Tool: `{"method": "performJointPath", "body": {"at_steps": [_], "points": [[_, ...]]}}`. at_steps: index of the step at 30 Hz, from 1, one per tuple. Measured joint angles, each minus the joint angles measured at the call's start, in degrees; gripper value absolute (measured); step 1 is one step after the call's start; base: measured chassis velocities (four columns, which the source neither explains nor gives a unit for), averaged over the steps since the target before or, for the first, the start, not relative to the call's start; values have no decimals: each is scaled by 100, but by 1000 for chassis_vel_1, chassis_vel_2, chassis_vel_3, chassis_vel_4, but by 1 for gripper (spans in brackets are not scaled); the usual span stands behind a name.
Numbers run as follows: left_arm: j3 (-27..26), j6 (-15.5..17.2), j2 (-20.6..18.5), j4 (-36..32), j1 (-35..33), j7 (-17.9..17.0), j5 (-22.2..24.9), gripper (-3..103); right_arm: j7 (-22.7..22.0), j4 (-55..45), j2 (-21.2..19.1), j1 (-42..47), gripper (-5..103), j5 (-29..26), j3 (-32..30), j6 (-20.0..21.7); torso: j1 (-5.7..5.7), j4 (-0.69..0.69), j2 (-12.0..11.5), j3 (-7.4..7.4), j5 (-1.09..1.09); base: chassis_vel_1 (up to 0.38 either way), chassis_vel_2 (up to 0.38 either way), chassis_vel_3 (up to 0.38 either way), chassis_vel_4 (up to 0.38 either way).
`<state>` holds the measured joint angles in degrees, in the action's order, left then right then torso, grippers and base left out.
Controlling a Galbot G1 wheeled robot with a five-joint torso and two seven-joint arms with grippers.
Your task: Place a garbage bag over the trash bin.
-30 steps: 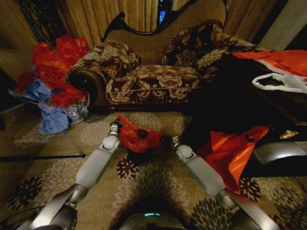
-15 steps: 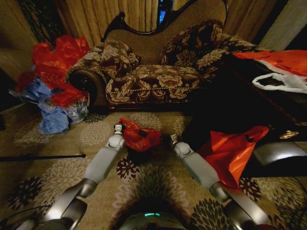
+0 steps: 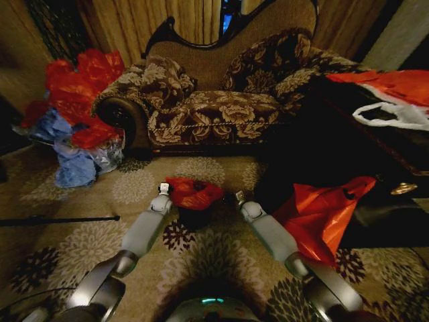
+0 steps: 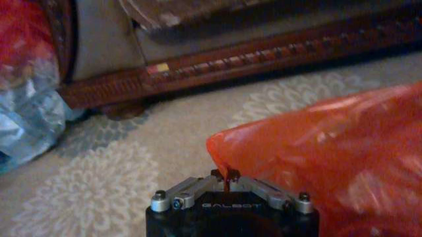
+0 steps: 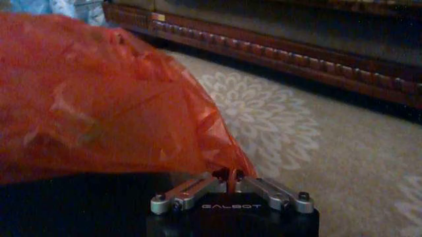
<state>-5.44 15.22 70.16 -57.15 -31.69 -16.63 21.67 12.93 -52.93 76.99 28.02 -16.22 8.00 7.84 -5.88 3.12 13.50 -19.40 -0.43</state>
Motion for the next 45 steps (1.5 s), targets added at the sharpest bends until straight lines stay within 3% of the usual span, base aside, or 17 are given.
{"method": "performJointPath", "body": {"at_steps": [13, 28, 35, 45], "points": [[-38, 380, -162, -337, -484, 468, 1, 0, 248, 171, 32, 13, 0, 37, 4, -143, 0, 0, 0, 0, 1, 0, 0, 0, 0], [-129, 469, -269, -948, -1273, 480, -11, 0, 352, -154, -123, 508, 0, 179, 39, -294, 0, 0, 0, 1, 0, 0, 0, 0, 0], [-280, 167, -273, -1492, -1936, 148, -403, 0, 228, -536, -293, 897, 0, 222, 12, -291, 1, 0, 0, 1, 0, 0, 0, 0, 0], [-406, -310, -89, -1730, -2390, -167, -1000, 0, -23, -981, -283, 1429, 0, 329, -42, -369, 1, 0, 1, 0, 0, 0, 0, 0, 0]]}}
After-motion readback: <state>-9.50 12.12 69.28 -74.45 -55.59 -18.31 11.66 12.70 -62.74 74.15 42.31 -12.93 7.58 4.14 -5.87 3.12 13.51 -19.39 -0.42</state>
